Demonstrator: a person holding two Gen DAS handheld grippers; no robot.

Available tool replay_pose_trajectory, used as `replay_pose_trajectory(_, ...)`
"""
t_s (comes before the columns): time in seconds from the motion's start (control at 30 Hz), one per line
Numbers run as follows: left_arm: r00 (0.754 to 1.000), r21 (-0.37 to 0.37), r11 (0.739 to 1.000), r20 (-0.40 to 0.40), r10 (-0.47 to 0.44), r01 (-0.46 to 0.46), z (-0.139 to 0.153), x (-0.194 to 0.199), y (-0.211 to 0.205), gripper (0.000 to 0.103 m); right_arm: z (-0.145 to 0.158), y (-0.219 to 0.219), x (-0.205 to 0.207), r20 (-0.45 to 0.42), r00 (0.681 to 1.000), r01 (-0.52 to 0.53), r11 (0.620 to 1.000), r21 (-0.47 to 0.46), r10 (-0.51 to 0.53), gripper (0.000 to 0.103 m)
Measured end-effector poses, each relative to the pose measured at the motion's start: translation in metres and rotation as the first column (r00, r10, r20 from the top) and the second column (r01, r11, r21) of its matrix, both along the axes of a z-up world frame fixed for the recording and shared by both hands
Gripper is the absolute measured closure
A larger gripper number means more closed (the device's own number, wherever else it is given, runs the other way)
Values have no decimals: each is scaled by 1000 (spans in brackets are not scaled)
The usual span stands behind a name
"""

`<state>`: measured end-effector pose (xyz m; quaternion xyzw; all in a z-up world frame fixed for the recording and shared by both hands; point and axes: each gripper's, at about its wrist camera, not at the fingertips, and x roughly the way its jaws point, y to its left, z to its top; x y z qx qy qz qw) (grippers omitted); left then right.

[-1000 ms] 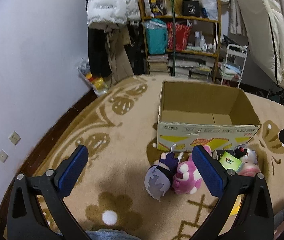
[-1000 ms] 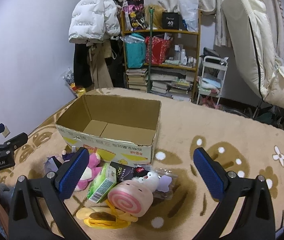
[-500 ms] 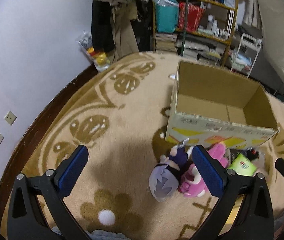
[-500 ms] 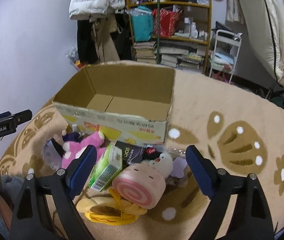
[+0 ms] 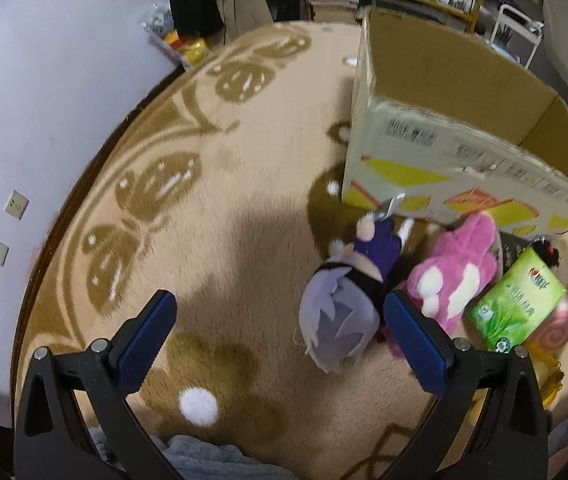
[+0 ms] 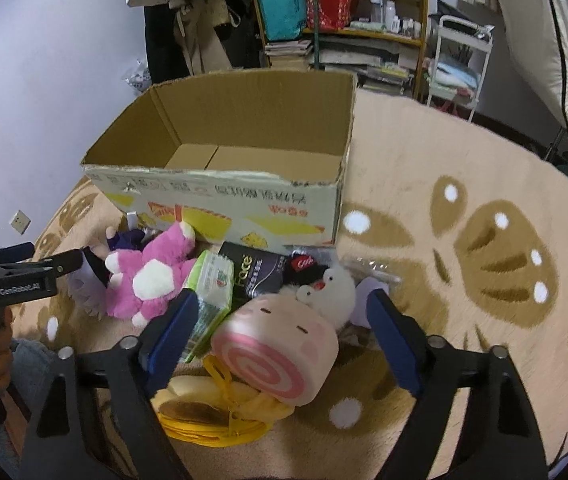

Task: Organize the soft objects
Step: 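Lower the left tool onto the purple-haired doll while the right tool lowers onto the swirl roll plush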

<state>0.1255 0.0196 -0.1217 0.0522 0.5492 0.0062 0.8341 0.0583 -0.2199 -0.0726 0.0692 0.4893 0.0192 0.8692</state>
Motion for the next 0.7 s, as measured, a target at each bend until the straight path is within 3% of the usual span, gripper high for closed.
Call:
replay_pose_trajectory(0.37,995,-59,998,-98,12,-18,-25,6,3,7,-16,1,5,-73,997,-20,999,36,22,15)
replay_pose_trajectory(0.57,995,-73,997,-103,12,-19,-29,9,1,8,-22,2,7,-102,994,-35,998,50,40,16)
replay_pose_trajectory(0.7,994,-101,995,-107,1,-11,-30,10,-1,18,-29,6,10,-129,990,-51,997,61,58,29)
